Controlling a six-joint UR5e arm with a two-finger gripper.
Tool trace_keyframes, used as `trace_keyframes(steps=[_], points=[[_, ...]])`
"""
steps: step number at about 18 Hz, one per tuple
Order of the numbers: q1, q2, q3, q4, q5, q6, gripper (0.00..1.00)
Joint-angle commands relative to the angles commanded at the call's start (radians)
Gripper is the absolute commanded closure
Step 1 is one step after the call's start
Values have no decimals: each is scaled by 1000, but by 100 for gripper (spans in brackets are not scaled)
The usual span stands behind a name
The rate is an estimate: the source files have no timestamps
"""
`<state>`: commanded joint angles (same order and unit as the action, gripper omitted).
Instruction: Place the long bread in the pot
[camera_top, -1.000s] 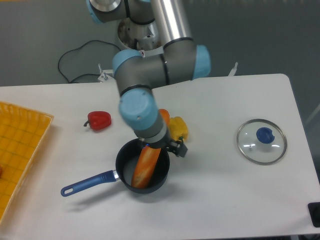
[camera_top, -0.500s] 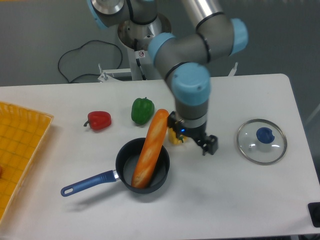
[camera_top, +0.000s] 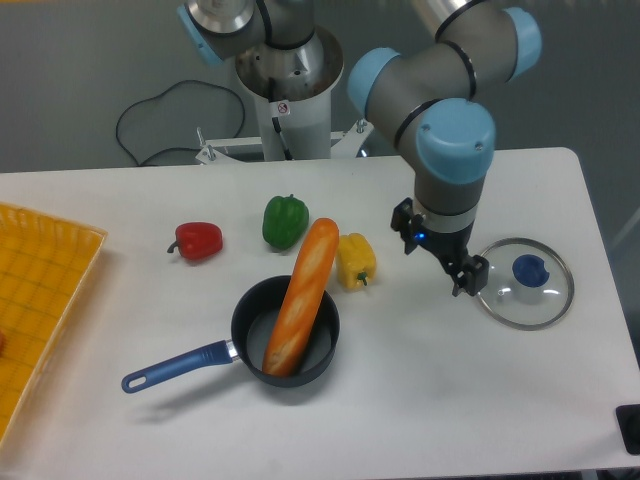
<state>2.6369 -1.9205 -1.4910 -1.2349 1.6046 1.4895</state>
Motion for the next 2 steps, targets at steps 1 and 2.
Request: trace_keyframes(steps=[1, 2], points=[[0, 0, 0, 0, 0, 0, 0], [0, 0, 0, 0, -3, 0, 0]])
